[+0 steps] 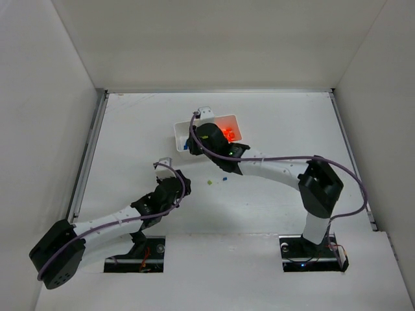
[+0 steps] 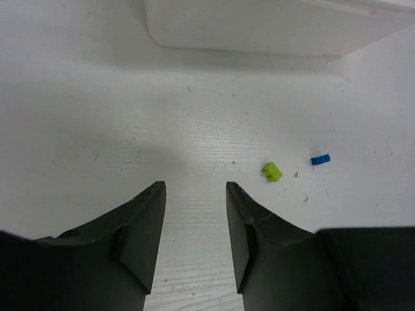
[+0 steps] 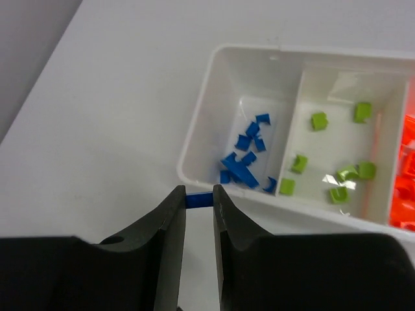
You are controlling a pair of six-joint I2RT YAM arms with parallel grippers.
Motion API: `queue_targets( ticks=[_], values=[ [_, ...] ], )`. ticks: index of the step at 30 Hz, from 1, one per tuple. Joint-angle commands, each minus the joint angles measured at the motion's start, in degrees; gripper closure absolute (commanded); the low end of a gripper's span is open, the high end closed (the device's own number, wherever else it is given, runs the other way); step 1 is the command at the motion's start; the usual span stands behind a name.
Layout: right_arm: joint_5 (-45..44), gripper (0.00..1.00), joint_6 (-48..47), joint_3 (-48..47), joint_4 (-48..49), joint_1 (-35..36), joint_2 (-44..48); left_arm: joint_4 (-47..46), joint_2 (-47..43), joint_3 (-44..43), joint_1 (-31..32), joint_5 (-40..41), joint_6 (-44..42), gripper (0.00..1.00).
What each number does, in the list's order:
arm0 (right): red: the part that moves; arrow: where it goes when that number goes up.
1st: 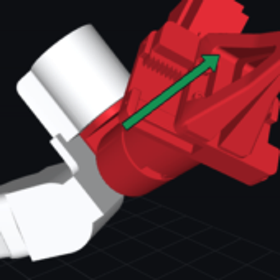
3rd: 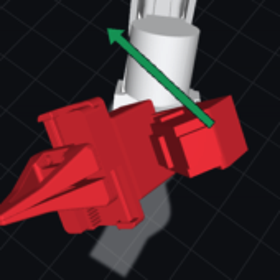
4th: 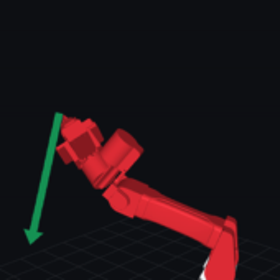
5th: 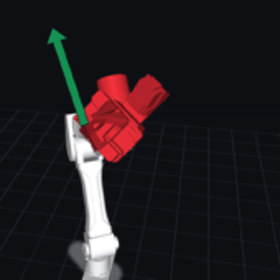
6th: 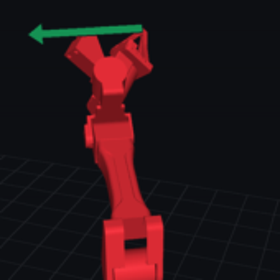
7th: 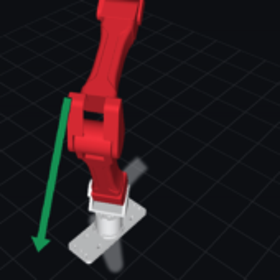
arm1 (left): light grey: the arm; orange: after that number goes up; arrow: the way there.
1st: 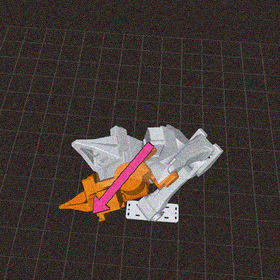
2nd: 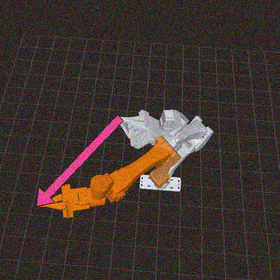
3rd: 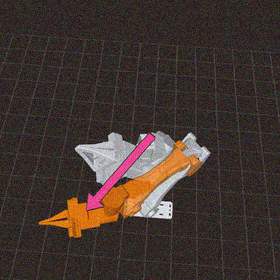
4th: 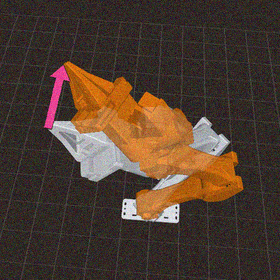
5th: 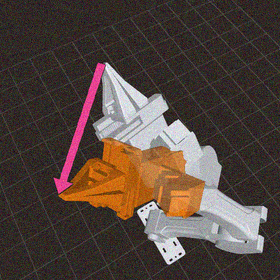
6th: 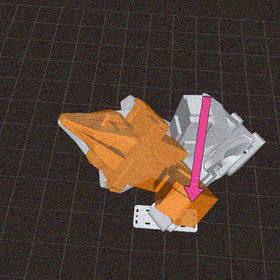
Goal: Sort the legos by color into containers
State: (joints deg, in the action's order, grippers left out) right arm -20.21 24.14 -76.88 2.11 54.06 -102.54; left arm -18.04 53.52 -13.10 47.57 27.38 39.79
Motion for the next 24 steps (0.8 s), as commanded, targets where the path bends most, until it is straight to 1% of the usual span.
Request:
queue_targets(
  ticks=[1,4,7,10,12,14,16,20,24],
  values=[
    [2.01,0.72,-2.87,-7.83,0.88,-1.72,-5.81,-1.82,-0.17,1.85,0.98,2.06,2.57,0.61],
    [3.33,0.68,-2.52,-13.63,-0.87,-3.04,-10.65,-1.82,0.45,2.12,2.12,2.07,4.06,0.61],
    [3.16,0.62,-2.26,-18.12,-2.46,-3.83,-13.91,-2.61,1.76,2.12,3.88,2.85,3.80,0.61],
    [2.98,0.58,-1.82,-18.74,-2.46,-3.92,-13.74,-2.35,2.64,1.42,4.50,3.21,3.45,0.61],
    [2.81,0.58,-1.82,-18.40,-2.55,-3.92,-13.13,-2.78,2.82,1.24,4.94,3.12,3.10,0.60],
    [1.76,0.58,-1.64,-15.42,-1.94,-3.92,-10.68,-3.31,3.87,1.06,5.20,3.04,2.84,0.60],
    [0.26,0.58,-1.64,-10.33,-0.10,-3.84,-6.99,-4.01,5.62,-0.16,5.64,2.16,2.14,0.60],
    [-2.29,0.63,-0.42,3.89,5.26,-3.75,2.50,-7.69,11.33,-2.54,8.71,1.36,-1.20,0.60],
    [-3.17,0.63,2.48,17.52,7.99,-3.75,11.91,-11.13,18.80,-5.78,11.26,1.10,-6.20,0.61]
  ],
)
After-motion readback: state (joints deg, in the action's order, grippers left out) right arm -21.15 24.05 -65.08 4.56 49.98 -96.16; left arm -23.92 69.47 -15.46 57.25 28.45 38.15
